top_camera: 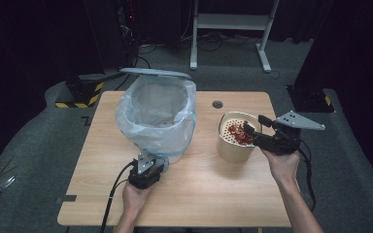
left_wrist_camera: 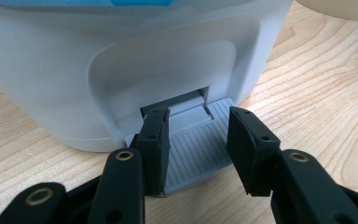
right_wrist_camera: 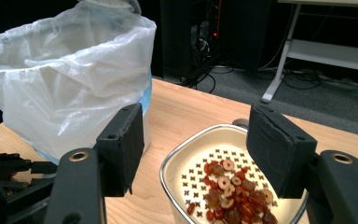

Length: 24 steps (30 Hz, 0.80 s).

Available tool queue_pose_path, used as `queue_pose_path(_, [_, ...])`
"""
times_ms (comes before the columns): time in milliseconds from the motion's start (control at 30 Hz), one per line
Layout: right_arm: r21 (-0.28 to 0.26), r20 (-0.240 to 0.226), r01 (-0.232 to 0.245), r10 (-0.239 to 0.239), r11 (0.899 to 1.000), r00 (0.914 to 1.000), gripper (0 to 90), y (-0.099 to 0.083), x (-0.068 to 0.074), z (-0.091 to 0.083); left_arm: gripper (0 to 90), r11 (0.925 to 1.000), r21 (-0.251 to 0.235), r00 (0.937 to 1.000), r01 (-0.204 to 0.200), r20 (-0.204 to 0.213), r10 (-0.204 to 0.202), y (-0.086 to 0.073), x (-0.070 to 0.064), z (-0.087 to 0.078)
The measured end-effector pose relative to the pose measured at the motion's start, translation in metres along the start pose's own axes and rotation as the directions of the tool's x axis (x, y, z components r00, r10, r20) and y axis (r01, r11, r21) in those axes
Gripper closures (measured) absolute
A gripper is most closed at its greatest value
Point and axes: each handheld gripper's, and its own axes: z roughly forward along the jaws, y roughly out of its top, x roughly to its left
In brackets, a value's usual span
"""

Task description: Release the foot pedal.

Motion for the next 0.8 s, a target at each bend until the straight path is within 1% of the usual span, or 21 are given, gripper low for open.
queue_pose_path(233, [0.006,0.018,0.011,-0.011,1.0,0.9998,37.4,-0.008,0.001,-0.006,58.9,1.0,-0.001,1.0,0.002,0.001,-0.002,0.0,0.0,0.0])
queue_pose_path(267, [0.005,0.019,0.003,-0.003,1.0,0.9998,37.4,-0.011,-0.001,-0.007,58.9,1.0,-0.001,1.0,0.002,0.001,-0.002,0.0,0.0,0.0])
queue_pose_path(800, [0.008,0.035,-0.02,0.019,1.0,0.9992,38.2,-0.031,-0.007,-0.017,58.8,1.0,-0.001,1.0,0.001,0.0,-0.001,0.0,0.0,0.0])
